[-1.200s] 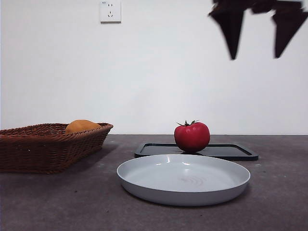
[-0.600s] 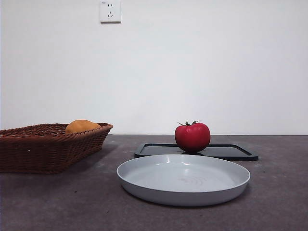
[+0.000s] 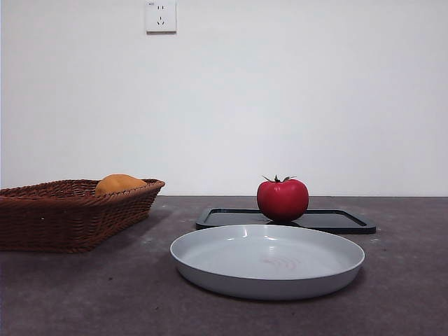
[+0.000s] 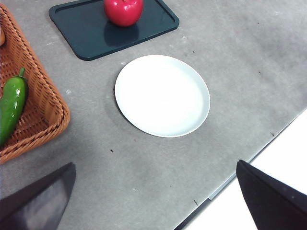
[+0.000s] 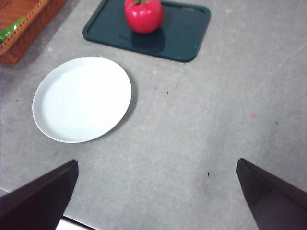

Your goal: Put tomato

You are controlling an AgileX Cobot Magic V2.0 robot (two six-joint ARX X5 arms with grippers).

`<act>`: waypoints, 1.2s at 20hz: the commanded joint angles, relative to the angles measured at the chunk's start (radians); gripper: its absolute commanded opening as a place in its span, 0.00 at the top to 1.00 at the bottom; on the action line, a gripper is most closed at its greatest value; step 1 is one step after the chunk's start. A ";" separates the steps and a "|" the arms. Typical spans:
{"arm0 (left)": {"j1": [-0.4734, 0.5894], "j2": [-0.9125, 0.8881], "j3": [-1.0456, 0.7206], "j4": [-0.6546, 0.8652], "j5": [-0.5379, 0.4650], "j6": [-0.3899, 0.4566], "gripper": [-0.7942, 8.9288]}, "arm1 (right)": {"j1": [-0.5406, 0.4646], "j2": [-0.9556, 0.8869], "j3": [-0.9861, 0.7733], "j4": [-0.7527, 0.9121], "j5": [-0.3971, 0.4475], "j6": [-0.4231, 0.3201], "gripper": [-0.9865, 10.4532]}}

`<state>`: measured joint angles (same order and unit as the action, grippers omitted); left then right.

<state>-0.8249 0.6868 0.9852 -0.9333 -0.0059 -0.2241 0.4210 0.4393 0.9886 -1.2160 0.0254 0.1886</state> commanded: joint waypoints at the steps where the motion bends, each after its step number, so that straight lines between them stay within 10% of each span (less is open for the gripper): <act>1: -0.006 0.005 0.007 0.014 -0.005 0.002 0.55 | 0.007 0.003 0.013 0.011 -0.002 0.013 0.57; 3: -0.006 0.005 0.007 0.015 -0.006 0.002 0.91 | 0.007 0.003 0.013 0.011 -0.003 0.013 0.90; 17: 0.003 0.005 0.007 0.012 -0.006 0.015 0.90 | 0.007 0.003 0.014 0.011 0.001 0.013 0.89; 21: 0.171 -0.029 -0.097 0.172 -0.026 0.321 0.90 | 0.007 0.003 0.014 0.011 0.001 0.013 0.89; 24: 0.370 -0.122 -0.359 0.559 -0.009 0.375 0.90 | 0.007 0.003 0.014 0.011 0.001 0.013 0.89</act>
<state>-0.4591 0.5606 0.6411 -0.4305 -0.0193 0.1009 0.4217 0.4393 0.9886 -1.2152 0.0257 0.1921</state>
